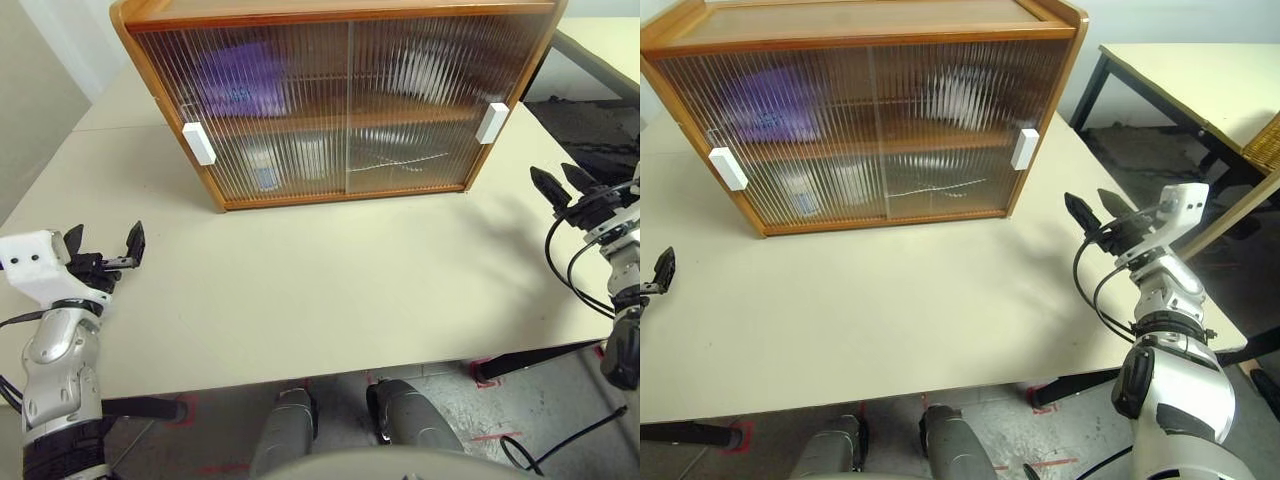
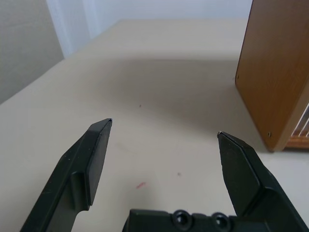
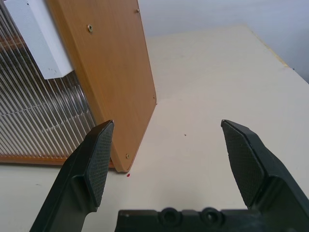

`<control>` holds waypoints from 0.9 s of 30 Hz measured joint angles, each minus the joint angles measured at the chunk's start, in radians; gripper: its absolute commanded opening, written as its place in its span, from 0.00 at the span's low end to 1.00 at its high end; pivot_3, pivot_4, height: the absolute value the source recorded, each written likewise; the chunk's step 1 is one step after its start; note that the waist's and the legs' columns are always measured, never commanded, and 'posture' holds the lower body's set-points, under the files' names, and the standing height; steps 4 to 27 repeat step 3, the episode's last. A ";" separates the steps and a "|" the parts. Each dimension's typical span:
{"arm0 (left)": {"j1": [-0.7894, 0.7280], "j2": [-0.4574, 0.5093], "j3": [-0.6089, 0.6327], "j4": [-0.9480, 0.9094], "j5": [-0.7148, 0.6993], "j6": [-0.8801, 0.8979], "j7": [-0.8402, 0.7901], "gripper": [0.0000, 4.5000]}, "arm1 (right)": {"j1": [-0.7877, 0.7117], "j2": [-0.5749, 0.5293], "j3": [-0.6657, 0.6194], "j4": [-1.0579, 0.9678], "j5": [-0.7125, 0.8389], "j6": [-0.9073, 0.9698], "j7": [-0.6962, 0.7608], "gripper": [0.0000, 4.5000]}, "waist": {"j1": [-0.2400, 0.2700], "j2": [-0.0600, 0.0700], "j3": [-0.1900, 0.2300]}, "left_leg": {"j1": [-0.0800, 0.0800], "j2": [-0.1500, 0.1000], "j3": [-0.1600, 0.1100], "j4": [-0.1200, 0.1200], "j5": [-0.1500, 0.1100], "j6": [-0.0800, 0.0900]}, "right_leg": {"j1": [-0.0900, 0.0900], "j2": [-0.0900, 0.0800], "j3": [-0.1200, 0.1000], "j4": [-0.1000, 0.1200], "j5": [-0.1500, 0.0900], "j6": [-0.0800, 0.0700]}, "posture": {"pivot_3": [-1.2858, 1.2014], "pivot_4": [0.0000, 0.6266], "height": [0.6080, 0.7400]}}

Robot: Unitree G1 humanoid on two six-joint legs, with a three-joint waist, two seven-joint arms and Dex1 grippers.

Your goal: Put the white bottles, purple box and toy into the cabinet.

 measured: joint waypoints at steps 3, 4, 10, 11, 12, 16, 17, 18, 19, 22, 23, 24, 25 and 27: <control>-0.011 0.000 -0.006 0.006 0.000 -0.003 0.001 1.00 | 0.000 0.000 -0.001 0.008 -0.001 0.000 0.000 0.99 | 0.000 0.000 0.000 | 0.000 0.000 0.000 0.000 0.000 0.000 | 0.000 0.000 0.000 0.000 0.000 0.001 | 0.46 0.14 1.00; -0.011 0.000 -0.006 0.006 0.000 -0.003 0.001 1.00 | 0.000 0.000 -0.001 0.008 -0.001 0.000 0.000 0.99 | 0.000 0.000 0.000 | 0.000 0.000 0.000 0.000 0.000 0.000 | 0.000 0.000 0.000 0.000 0.000 0.001 | 0.46 0.14 1.00; -0.011 0.000 -0.006 0.006 0.000 -0.003 0.001 1.00 | 0.000 0.000 -0.001 0.008 -0.001 0.000 0.000 0.99 | 0.000 0.000 0.000 | 0.000 0.000 0.000 0.000 0.000 0.000 | 0.000 0.000 0.000 0.000 0.000 0.001 | 0.46 0.14 1.00; -0.011 0.000 -0.006 0.006 0.000 -0.003 0.001 1.00 | 0.000 0.000 -0.001 0.008 -0.001 0.000 0.000 0.99 | 0.000 0.000 0.000 | 0.000 0.000 0.000 0.000 0.000 0.000 | 0.000 0.000 0.000 0.000 0.000 0.001 | 0.46 0.14 1.00; -0.011 0.000 -0.006 0.006 0.000 -0.003 0.001 1.00 | 0.000 0.000 -0.001 0.008 -0.001 0.000 0.000 0.99 | 0.000 0.000 0.000 | 0.000 0.000 0.000 0.000 0.000 0.000 | 0.000 0.000 0.000 0.000 0.000 0.001 | 0.46 0.14 1.00; -0.011 0.000 -0.006 0.006 0.000 -0.003 0.001 1.00 | 0.000 0.000 -0.001 0.008 -0.001 0.000 0.000 0.99 | 0.000 0.000 0.000 | 0.000 0.000 0.000 0.000 0.000 0.000 | 0.000 0.000 0.000 0.000 0.000 0.001 | 0.46 0.14 1.00; -0.011 0.000 -0.006 0.006 0.000 -0.003 0.001 1.00 | 0.000 0.000 -0.001 0.008 -0.001 0.000 0.000 0.99 | 0.000 0.000 0.000 | 0.000 0.000 0.000 0.000 0.000 0.000 | 0.000 0.000 0.000 0.000 0.000 0.001 | 0.46 0.14 1.00; -0.011 0.000 -0.006 0.006 0.000 -0.003 0.001 1.00 | 0.000 0.000 -0.001 0.008 -0.001 0.000 0.000 0.99 | 0.000 0.000 0.000 | 0.000 0.000 0.000 0.000 0.000 0.000 | 0.000 0.000 0.000 0.000 0.000 0.001 | 0.46 0.14 1.00; -0.011 0.000 -0.006 0.006 0.000 -0.003 0.001 1.00 | 0.000 0.000 -0.001 0.008 -0.001 0.000 0.000 0.99 | 0.000 0.000 0.000 | 0.000 0.000 0.000 0.000 0.000 0.000 | 0.000 0.000 0.000 0.000 0.000 0.001 | 0.46 0.14 1.00; -0.011 0.000 -0.006 0.006 0.000 -0.003 0.001 1.00 | 0.000 0.000 -0.001 0.008 -0.001 0.000 0.000 0.99 | 0.000 0.000 0.000 | 0.000 0.000 0.000 0.000 0.000 0.000 | 0.000 0.000 0.000 0.000 0.000 0.001 | 0.46 0.14 1.00; -0.011 0.000 -0.006 0.006 0.000 -0.003 0.001 1.00 | 0.000 0.000 -0.001 0.008 -0.001 0.000 0.000 0.99 | 0.000 0.000 0.000 | 0.000 0.000 0.000 0.000 0.000 0.000 | 0.000 0.000 0.000 0.000 0.000 0.001 | 0.46 0.14 1.00; -0.011 0.000 -0.006 0.006 0.000 -0.003 0.001 1.00 | 0.000 0.000 -0.001 0.008 -0.001 0.000 0.000 0.99 | 0.000 0.000 0.000 | 0.000 0.000 0.000 0.000 0.000 0.000 | 0.000 0.000 0.000 0.000 0.000 0.001 | 0.46 0.14 1.00; -0.011 0.000 -0.006 0.006 0.000 -0.003 0.001 1.00 | 0.000 0.000 -0.001 0.008 -0.001 0.000 0.000 0.99 | 0.000 0.000 0.000 | 0.000 0.000 0.000 0.000 0.000 0.000 | 0.000 0.000 0.000 0.000 0.000 0.001 | 0.46 0.14 1.00; -0.011 0.000 -0.006 0.006 0.000 -0.003 0.001 1.00 | 0.000 0.000 -0.001 0.008 -0.001 0.000 0.000 0.99 | 0.000 0.000 0.000 | 0.000 0.000 0.000 0.000 0.000 0.000 | 0.000 0.000 0.000 0.000 0.000 0.001 | 0.46 0.14 1.00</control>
